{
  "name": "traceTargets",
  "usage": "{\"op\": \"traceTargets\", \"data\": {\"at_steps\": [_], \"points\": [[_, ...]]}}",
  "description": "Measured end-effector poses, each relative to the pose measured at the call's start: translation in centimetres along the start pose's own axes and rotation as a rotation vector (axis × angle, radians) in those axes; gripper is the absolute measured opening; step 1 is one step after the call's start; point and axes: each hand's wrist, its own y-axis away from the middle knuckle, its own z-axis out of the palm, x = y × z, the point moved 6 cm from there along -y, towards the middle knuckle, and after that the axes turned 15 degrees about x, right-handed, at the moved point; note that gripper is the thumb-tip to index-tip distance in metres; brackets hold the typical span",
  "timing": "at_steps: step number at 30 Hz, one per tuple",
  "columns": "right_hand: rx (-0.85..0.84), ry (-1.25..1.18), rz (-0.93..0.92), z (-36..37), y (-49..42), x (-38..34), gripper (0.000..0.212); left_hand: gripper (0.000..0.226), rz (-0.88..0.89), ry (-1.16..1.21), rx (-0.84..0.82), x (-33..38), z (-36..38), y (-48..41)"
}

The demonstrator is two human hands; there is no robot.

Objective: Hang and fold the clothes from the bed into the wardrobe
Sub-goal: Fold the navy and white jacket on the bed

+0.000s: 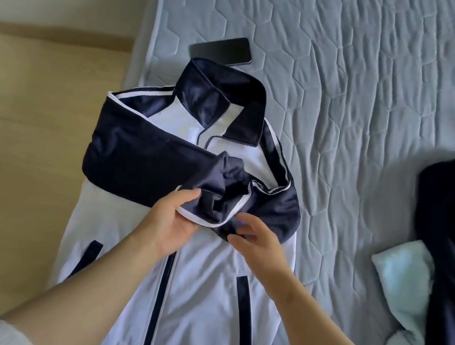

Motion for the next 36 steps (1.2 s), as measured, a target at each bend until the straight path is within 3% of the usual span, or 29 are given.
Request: {"op": "traceTargets", "data": {"at_steps": [3,6,9,12,13,16,18,21,25,27,29,31,33,36], "points": [[-0.004,0.281,-0.002,1.6,0.2,0.3,0.029,0.031,0.058,0.139,0.06,3.8,-2.0,0.5],[0.052,0.283,0.08,2.6,0.9,0.3,0.023,0.019,0.113,0.316,0.098,7.5,-3.3,1.0],[0.13,0.09,0.199,3.3,1.3,-0.3,0.031,0.019,0.132,0.492,0.183,9.9,-4.5,1.0],[0.113,-0.326,0.467,4.9,1.8,-0.7,0.029,0.019,0.126,0.422,0.357,9.9,-5.7,0.5],[0.102,-0.44,0.547,5.5,2.0,-0.9,0.026,0.026,0.138,0.353,0.384,9.8,-5.8,0.4],[0.103,-0.584,0.655,7.6,1.9,-1.1,0.026,0.075,0.29,0.134,0.431,10.4,-6.3,0.5],[0.135,-0.608,0.707,9.2,1.9,-1.1,0.032,0.086,0.393,-0.015,0.401,11.1,-6.7,0.5],[0.296,-0.685,0.733,9.9,1.3,-0.6,0.038,0.061,0.474,-0.422,0.269,11.5,-6.9,0.1],[0.444,-0.714,0.691,8.3,-0.6,0.3,0.024,0.043,0.953,-1.364,0.443,13.3,-8.5,0.0],[0.465,-0.657,0.683,7.4,-1.4,1.0,0.021,0.018,1.108,-1.639,0.476,14.1,-8.3,-0.4],[0.509,-0.597,0.667,6.3,-1.8,1.6,0.04,0.006,1.017,-1.646,0.471,15.0,-8.0,-1.6],[0.554,-0.557,0.637,4.9,-1.9,1.9,0.05,0.019,0.698,-1.421,0.346,14.7,-7.5,-3.0],[0.58,-0.469,0.604,3.4,-2.0,2.0,0.051,0.027,0.494,-1.216,0.202,13.9,-6.3,-3.7],[0.579,0.027,0.463,0.9,-2.1,1.3,0.046,0.022,0.53,-1.244,0.148,14.8,-5.0,-4.2]]}}
